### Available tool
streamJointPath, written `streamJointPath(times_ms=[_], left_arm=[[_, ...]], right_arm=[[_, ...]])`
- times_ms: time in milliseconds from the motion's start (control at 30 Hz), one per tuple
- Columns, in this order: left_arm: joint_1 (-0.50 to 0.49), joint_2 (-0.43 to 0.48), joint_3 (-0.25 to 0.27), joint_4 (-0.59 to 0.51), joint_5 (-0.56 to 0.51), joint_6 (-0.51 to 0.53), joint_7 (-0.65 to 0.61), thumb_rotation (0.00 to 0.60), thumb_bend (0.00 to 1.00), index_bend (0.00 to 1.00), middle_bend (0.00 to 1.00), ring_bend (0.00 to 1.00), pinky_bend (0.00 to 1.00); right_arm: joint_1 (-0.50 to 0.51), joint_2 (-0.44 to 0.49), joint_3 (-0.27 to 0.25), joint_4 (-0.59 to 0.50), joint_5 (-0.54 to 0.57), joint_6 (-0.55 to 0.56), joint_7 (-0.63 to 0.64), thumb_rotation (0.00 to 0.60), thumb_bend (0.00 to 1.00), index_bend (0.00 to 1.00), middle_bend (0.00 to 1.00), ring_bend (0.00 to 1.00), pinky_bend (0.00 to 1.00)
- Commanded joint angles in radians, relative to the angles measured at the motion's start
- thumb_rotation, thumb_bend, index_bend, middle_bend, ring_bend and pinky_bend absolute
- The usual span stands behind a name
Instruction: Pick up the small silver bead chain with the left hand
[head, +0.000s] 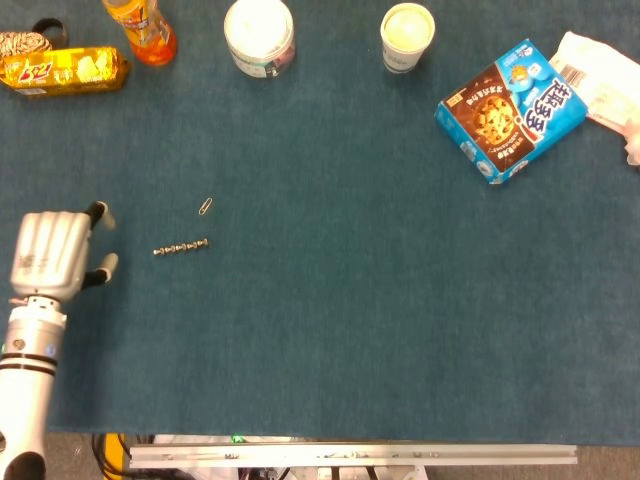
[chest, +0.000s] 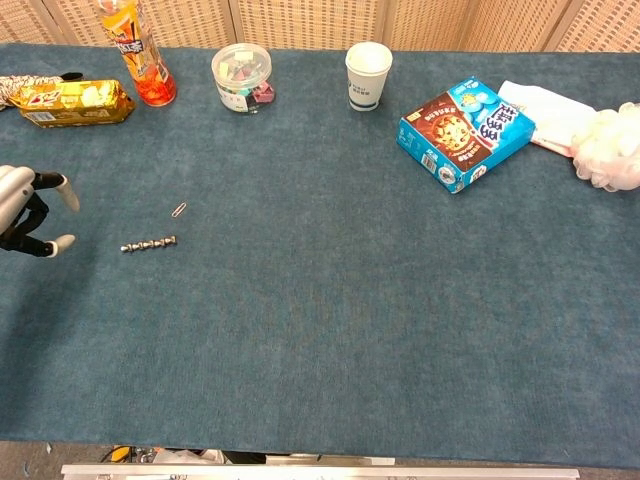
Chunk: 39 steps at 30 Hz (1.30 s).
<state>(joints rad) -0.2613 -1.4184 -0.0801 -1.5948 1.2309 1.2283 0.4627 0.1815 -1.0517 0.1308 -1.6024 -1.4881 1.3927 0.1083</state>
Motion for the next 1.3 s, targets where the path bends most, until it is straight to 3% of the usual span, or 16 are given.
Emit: streamJointPath(times_ms=[33, 600, 1300], left_arm=[[-0.014, -0.025, -0.003, 0.016, -0.005, -0.008, 0.004, 0.600, 0.21, 0.45, 0.91, 0.92, 1.00], [-0.067, -0.126, -0.001, 0.092, -0.038, -0.051, 0.027, 0.600, 0.20, 0.48, 0.91, 0.92, 1.00], [-0.104, -0.186, -0.013, 0.174, -0.102, -0.091, 0.024, 0.600, 0.20, 0.50, 0.91, 0.92, 1.00]], right_arm=[[0.001, -0.002, -0.002, 0.002, 0.001, -0.002, 0.003, 0.600, 0.18, 0.41, 0.47, 0.38, 0.32], [-0.014, 0.006, -0.014, -0.003, 0.018, 0.012, 0.001, 0.600, 0.18, 0.41, 0.47, 0.38, 0.32], [-0.019, 0.002, -0.020, -0.008, 0.025, 0.015, -0.005, 0.600, 0.18, 0.41, 0.47, 0.38, 0.32]])
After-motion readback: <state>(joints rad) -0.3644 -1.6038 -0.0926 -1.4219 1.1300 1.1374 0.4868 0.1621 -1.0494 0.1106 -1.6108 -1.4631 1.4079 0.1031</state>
